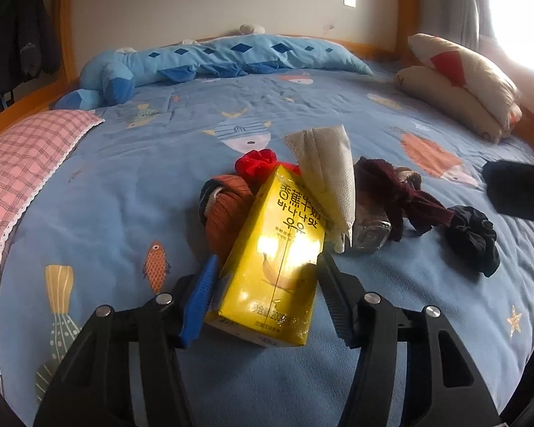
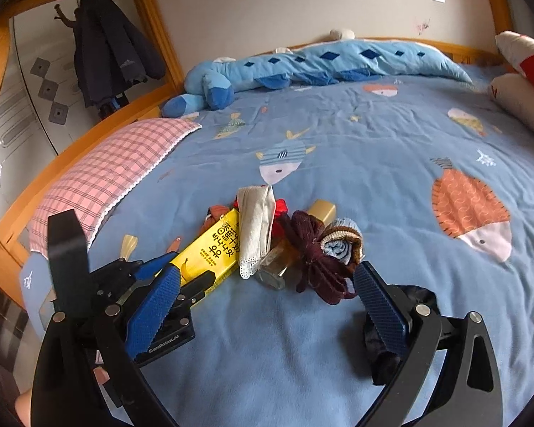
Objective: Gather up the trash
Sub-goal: 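Grasp the yellow banana milk carton with the left gripper while the right grasps the white cloth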
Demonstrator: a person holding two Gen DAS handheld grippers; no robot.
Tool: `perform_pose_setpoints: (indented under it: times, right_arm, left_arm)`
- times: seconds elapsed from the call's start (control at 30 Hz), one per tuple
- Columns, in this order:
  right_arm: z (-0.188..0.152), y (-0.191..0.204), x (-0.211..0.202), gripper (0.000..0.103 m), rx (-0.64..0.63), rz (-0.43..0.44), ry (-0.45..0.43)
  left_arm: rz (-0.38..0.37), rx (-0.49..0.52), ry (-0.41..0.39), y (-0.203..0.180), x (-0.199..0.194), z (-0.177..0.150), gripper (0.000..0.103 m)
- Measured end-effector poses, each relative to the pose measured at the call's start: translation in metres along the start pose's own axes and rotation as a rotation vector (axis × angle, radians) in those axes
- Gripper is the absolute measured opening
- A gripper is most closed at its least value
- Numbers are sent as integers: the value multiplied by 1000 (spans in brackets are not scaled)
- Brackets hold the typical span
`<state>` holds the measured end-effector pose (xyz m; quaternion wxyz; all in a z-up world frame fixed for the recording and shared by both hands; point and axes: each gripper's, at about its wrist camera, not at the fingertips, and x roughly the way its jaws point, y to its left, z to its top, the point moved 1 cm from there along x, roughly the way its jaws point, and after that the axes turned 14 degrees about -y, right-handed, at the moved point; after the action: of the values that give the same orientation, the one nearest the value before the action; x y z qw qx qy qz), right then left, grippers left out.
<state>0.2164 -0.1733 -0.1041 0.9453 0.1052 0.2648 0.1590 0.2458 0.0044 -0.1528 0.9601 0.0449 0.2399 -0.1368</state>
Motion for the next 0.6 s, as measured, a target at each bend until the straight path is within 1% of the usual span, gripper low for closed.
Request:
perform_pose_setpoints:
  times: [0.07, 0.13, 0.17, 0.27, 0.33, 0.4, 0.53, 0.6]
  right_arm:
    - [0, 1, 5, 94, -2, 4, 7]
    - [-1, 2, 7, 94, -1, 7, 7]
    - [-1, 1, 8, 94, 0, 7, 7]
    - [-1, 0, 12, 94, 10, 8, 14]
    - [-1, -1, 15, 94, 16, 9, 24]
    - [-1, -1, 18, 94, 17, 8, 31]
    - [-2, 0, 25, 94, 3, 0, 43]
    - [-2, 1, 28, 92, -8, -3, 47]
  left_arm:
    - [-13, -5, 4, 1, 1, -1, 61]
    - [-19, -18, 12, 2, 3, -3, 69]
    - [-20, -17, 15, 2, 4, -4, 69]
    - [-11, -1, 21, -2, 8, -5, 68]
    - [-5, 7, 20, -3, 9, -5, 65]
    - [-8, 3, 17, -4, 10, -5, 64]
    - [-24, -23, -8, -1, 2, -2, 60]
    - [-48, -50, -26, 3, -7, 3, 58]
